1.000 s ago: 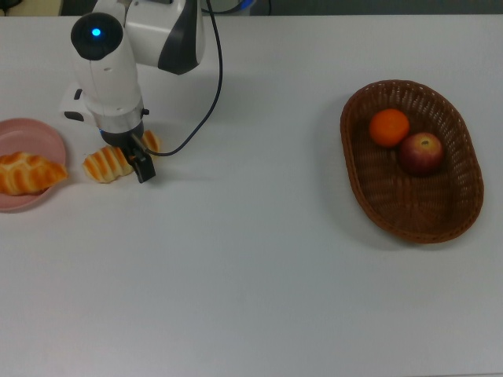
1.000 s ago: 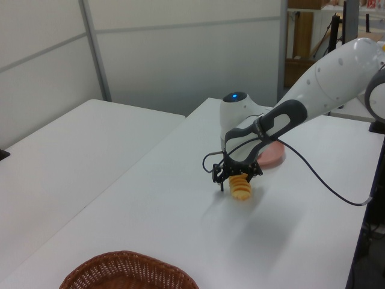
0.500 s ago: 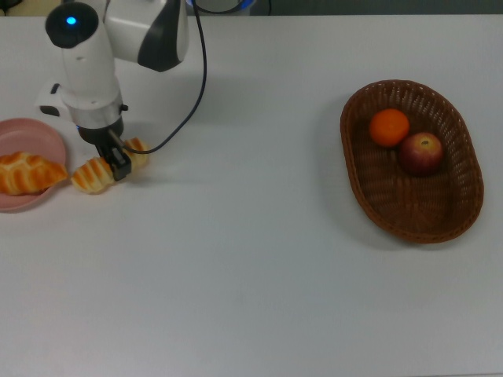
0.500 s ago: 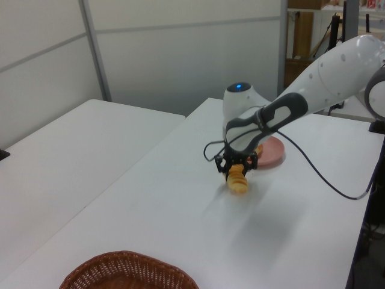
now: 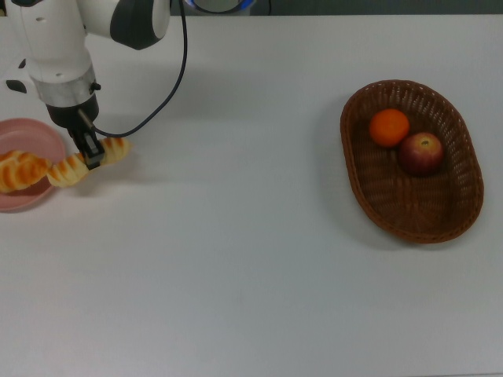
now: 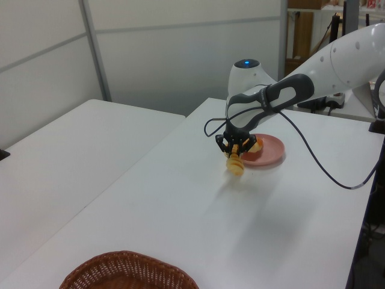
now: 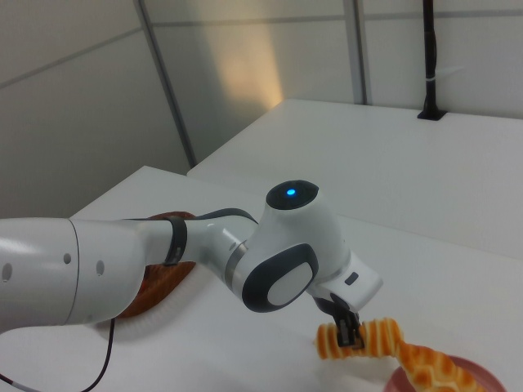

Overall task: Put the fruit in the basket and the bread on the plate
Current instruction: 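Carry the ridged roll onto the pink plate and release it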

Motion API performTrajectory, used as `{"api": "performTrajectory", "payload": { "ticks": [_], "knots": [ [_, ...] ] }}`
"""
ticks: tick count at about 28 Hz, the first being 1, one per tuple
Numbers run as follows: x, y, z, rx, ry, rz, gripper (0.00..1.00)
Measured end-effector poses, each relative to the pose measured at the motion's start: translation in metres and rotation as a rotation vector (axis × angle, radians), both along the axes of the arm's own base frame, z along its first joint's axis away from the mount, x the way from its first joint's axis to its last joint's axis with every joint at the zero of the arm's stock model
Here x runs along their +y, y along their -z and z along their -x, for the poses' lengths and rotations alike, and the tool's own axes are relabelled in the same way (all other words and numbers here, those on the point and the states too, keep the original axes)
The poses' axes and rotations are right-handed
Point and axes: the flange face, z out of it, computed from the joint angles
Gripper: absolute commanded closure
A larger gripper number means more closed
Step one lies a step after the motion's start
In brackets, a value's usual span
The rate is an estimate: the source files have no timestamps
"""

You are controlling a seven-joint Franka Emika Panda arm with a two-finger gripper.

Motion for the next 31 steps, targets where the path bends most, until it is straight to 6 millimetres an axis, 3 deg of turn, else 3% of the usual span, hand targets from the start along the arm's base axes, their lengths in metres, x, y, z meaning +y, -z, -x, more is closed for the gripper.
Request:
{"api": "performTrajectory", "payload": {
  "ticks": [10, 18, 22, 26, 31],
  "knots": [
    [-0.022, -0.026, 0.0, -0.026, 0.036, -0.028, 1.0],
    [0.005, -0.059, 0.0, 0.007, -0.018, -0.048, 1.0],
    [0.002, -0.075, 0.003, -0.016, -0.003, -0.062, 1.0],
    [-0.03, -0.08, 0.012, -0.026, 0.021, -0.057, 1.0],
    [-0.091, -0.052, 0.031, 0.022, 0.033, -0.06, 1.0]
  ]
}}
